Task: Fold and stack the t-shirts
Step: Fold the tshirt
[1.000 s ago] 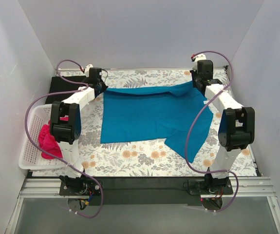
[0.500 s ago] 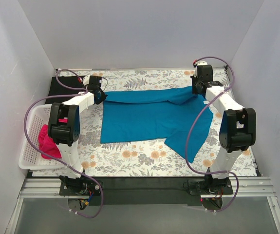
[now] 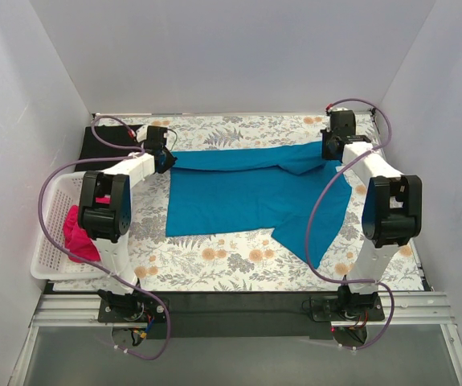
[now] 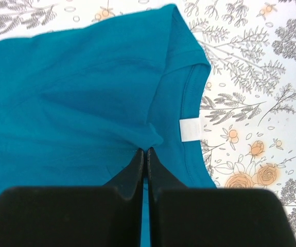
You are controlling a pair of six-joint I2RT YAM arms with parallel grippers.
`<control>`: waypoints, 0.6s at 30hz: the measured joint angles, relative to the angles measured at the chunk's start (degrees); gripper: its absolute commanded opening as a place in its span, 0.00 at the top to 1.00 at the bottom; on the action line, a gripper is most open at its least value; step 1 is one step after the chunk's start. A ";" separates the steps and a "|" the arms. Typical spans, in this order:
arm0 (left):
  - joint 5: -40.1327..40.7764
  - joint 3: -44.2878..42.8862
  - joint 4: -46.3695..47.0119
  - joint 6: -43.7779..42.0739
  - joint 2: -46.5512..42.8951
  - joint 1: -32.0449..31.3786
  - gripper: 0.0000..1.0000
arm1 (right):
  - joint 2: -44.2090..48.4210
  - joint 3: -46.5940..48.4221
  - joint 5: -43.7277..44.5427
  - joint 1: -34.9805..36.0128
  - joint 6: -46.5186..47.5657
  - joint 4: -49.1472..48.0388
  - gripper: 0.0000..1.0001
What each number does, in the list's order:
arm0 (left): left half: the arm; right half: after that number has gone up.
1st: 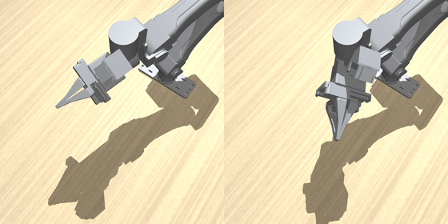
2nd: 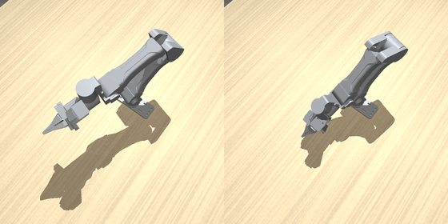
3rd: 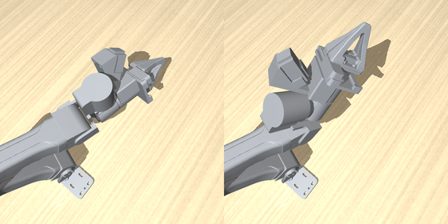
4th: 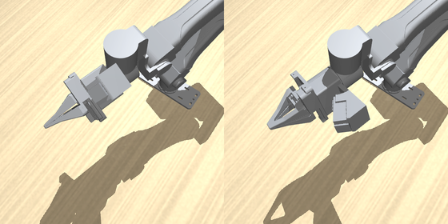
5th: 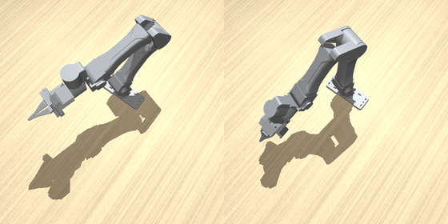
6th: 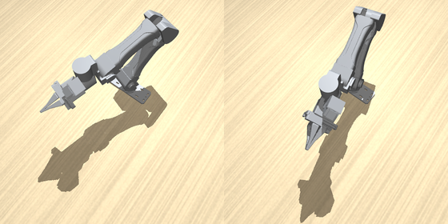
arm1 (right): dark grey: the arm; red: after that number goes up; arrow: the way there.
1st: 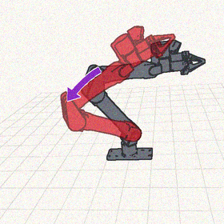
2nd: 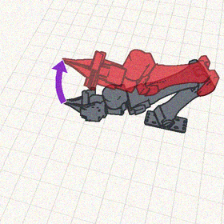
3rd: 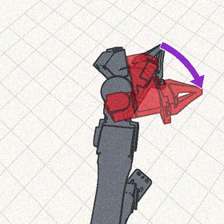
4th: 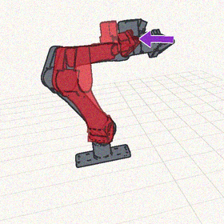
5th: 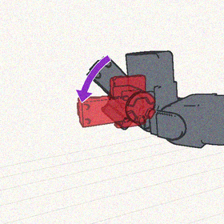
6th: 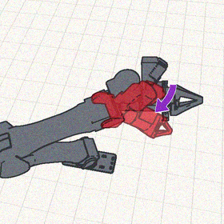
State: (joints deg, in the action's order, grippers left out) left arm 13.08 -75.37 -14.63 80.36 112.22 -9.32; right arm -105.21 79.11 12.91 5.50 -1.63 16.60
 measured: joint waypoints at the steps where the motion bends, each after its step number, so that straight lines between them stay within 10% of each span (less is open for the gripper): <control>1: -0.02 0.00 -0.02 -0.07 -0.39 0.00 1.00 | 0.00 0.28 0.02 -0.11 -0.02 0.09 0.99; 18: -2.27 5.40 0.63 0.66 -6.56 0.00 1.00 | 0.31 3.17 0.81 -0.68 0.00 0.02 0.99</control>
State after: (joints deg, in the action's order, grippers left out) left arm 10.81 -69.97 -14.00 81.01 105.67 -9.32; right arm -104.90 82.28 13.72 4.82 -1.63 16.62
